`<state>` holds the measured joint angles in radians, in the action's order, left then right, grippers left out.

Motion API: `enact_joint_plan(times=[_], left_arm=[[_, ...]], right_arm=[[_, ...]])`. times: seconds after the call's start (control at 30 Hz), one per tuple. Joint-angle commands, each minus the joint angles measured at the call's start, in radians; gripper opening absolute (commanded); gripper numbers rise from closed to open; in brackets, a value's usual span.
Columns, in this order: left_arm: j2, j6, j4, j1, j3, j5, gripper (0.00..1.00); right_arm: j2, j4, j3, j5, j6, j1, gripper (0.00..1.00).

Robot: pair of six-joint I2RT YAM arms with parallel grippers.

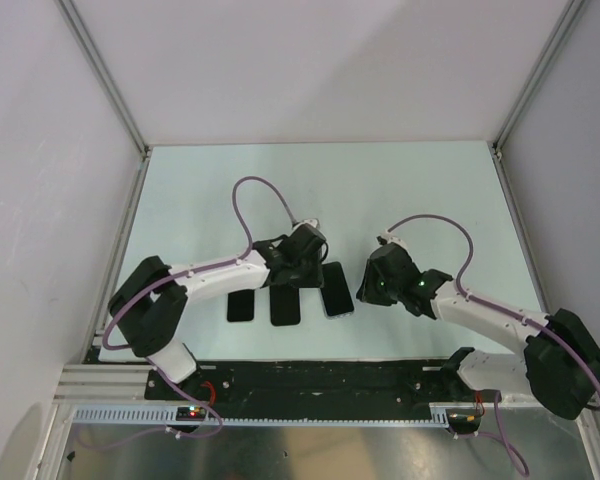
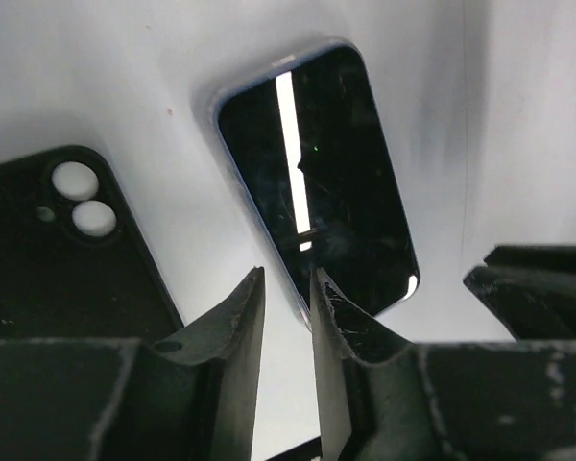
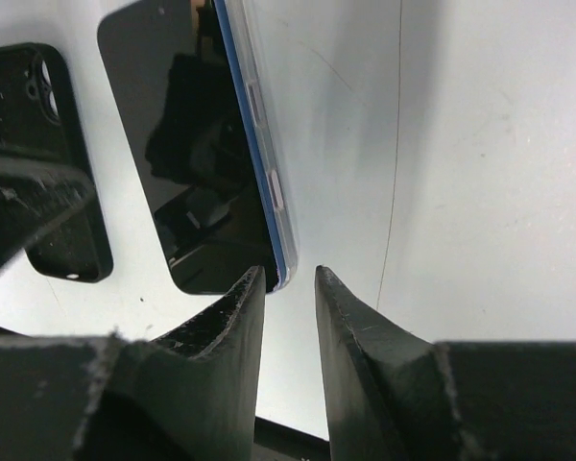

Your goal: Put the phone into the phone case

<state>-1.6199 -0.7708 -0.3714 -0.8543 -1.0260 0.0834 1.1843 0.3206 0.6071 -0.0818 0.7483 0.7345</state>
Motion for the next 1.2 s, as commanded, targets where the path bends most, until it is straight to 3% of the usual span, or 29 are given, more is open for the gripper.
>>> enact_joint_plan(times=[0.0, 0.83, 1.17], left_arm=[[0.025, -0.042, 0.012, -0.036, -0.01, 0.006, 0.29], [-0.025, -0.092, 0.039, -0.094, 0.048, -0.032, 0.21], [-0.047, -0.097, 0.043, -0.095, 0.05, -0.034, 0.19]], right_arm=[[0.04, 0.001, 0.061, -0.002, -0.063, -0.008, 0.32], [0.172, -0.04, 0.095, 0.039, -0.091, 0.04, 0.32], [0.218, -0.062, 0.097, 0.055, -0.082, 0.053, 0.26]])
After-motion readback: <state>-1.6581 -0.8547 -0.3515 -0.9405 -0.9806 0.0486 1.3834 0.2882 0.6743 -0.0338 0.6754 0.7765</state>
